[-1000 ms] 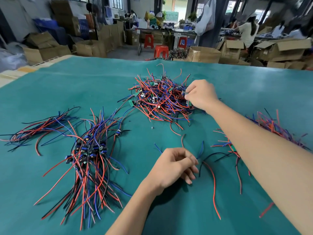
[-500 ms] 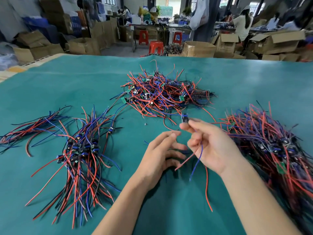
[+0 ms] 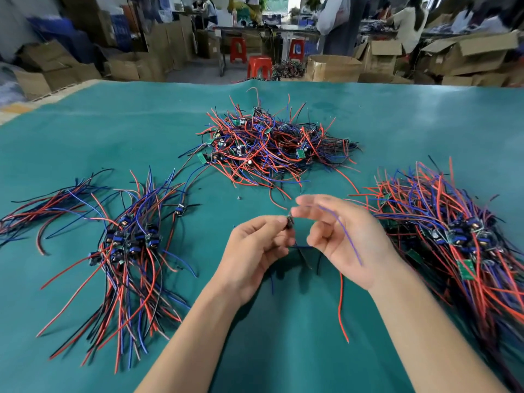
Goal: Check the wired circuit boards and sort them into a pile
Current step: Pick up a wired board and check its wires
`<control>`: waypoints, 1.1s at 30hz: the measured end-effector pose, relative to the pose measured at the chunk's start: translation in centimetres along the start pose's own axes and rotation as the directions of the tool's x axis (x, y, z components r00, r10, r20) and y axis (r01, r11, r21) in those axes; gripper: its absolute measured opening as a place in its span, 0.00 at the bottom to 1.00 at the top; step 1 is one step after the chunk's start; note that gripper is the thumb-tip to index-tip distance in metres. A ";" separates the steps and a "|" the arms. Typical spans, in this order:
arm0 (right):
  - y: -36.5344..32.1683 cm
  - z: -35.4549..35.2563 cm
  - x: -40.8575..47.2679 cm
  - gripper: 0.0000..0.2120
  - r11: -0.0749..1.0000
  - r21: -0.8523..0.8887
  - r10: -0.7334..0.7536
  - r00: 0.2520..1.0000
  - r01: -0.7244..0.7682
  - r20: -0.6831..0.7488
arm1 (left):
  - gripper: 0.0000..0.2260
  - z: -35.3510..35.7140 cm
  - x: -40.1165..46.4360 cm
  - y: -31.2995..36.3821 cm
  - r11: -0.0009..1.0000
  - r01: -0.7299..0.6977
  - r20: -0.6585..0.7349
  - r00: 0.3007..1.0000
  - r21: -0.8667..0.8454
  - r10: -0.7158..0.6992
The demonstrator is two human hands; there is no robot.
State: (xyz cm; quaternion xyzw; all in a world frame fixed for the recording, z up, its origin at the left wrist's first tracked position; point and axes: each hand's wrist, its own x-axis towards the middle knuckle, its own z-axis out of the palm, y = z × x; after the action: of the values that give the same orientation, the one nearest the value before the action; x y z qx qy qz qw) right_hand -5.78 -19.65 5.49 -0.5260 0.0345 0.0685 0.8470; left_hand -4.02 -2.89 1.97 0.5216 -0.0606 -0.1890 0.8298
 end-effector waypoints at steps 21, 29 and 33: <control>3.8 0.7 1.2 0.07 0.908 -0.372 -0.281 0.940 0.195 -0.193 | 0.07 1.0 -0.4 -0.6 0.964 -0.102 0.036 0.995 0.247 0.096; 3.3 -1.1 1.8 0.11 0.807 -0.552 -0.404 0.879 0.211 -0.254 | 0.07 1.1 -0.5 -0.3 0.960 -0.039 0.014 0.999 0.276 0.036; 1.8 -4.2 2.0 0.12 0.691 -0.703 -0.534 0.773 0.165 -0.343 | 0.07 1.0 -0.6 -0.2 0.953 -0.026 0.056 0.998 0.301 0.010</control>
State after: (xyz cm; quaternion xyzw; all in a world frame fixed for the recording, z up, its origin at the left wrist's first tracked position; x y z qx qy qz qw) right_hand -3.99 -22.48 1.78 -0.7745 0.1328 -0.2397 0.5702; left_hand -4.97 -3.60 2.33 0.6363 -0.1156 -0.1838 0.7402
